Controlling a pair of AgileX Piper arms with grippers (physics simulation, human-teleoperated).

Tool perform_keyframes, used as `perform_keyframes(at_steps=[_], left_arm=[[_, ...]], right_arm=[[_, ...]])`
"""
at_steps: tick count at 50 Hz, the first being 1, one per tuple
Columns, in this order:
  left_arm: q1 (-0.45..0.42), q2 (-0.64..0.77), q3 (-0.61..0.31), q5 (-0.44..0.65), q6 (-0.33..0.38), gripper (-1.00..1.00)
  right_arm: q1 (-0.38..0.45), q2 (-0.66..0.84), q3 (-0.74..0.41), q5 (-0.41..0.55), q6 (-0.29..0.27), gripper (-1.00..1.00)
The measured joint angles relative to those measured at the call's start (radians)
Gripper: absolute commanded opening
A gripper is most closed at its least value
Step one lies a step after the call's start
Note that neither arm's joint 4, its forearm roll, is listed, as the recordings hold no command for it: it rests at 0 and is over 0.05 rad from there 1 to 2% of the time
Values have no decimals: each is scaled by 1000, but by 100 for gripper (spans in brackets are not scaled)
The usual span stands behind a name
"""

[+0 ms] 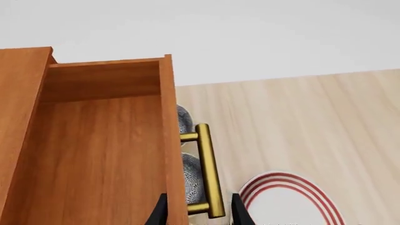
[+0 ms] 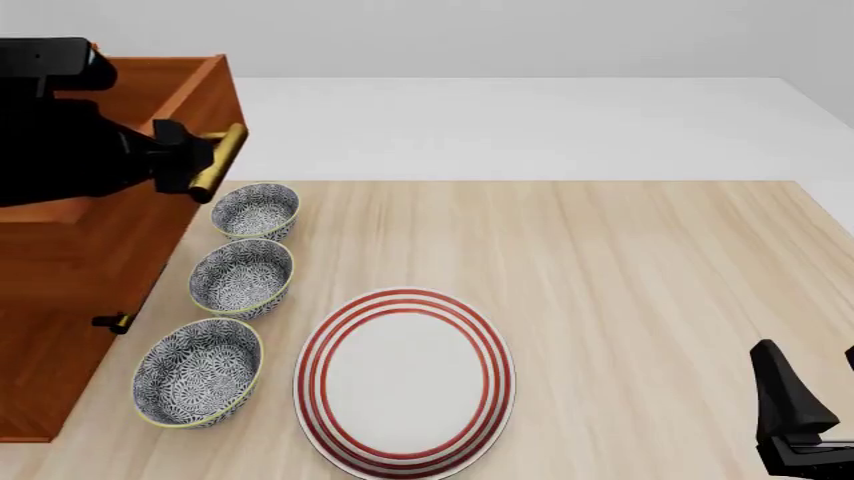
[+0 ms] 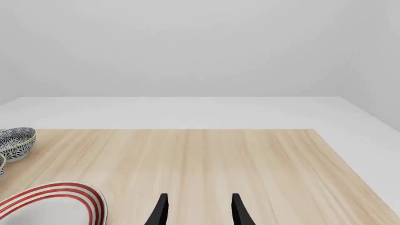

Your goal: Open the top drawer of the cabinet.

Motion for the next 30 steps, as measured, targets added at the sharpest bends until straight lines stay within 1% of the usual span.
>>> perform_keyframes(at_steps=[30], left_arm=[[-45,1,-17,21,16,100]], right_arm=[[0,0,0,0,0,100]])
